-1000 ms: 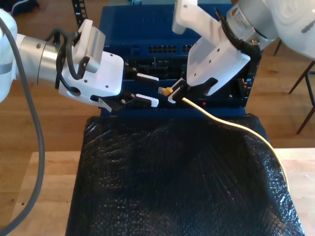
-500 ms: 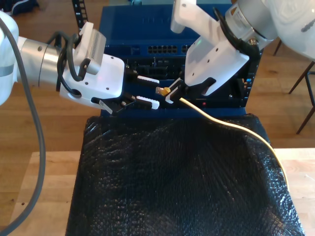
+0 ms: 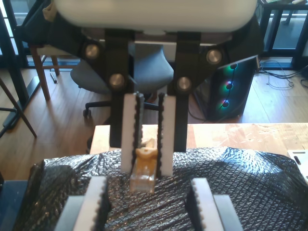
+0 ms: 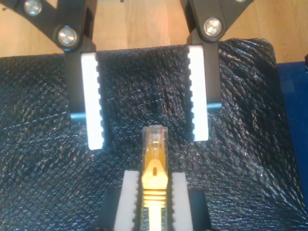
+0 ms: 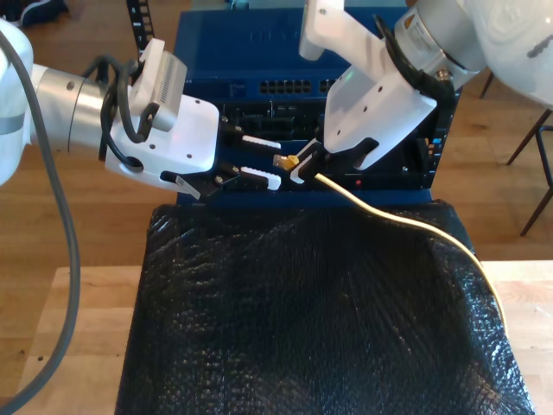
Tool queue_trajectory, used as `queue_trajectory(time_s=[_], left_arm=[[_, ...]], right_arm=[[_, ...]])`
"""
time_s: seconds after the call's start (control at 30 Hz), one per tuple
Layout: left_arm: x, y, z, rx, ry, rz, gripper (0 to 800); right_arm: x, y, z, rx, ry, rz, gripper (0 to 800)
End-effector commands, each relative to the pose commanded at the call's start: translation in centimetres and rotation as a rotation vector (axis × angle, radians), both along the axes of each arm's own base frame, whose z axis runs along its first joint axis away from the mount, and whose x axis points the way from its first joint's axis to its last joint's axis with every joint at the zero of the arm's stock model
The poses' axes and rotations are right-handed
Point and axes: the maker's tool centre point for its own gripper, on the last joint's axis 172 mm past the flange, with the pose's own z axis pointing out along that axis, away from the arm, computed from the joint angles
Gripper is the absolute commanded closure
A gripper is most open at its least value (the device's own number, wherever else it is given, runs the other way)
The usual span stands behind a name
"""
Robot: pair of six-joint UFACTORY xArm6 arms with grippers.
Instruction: Grab the cable and plug it in
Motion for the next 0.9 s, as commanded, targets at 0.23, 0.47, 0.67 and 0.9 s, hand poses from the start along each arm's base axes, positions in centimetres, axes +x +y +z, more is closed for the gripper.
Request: queue_trajectory(time_s=[0.23,0.47,0.67,0.9], left_arm=[[-0.07,0.03,-0.35,0.002,0.007,0.002,476],[-0.09,0.00,-0.30,0.000,0.007,0.001,486],[-0.17,-0.03,-0.28,-0.002,0.008,-0.001,500],[-0.46,-0.17,-0.07,-0.006,0.011,-0.013,501]], right_arm=[[0.02,0.01,-0.07,-0.001,0.001,0.001,793],[0.02,-0.02,-0.09,-0.002,0.000,0.001,793],[0.04,-0.02,-0.16,-0.003,0.001,0.001,793],[-0.03,0.05,-0.25,-0.003,0.004,0.004,793]])
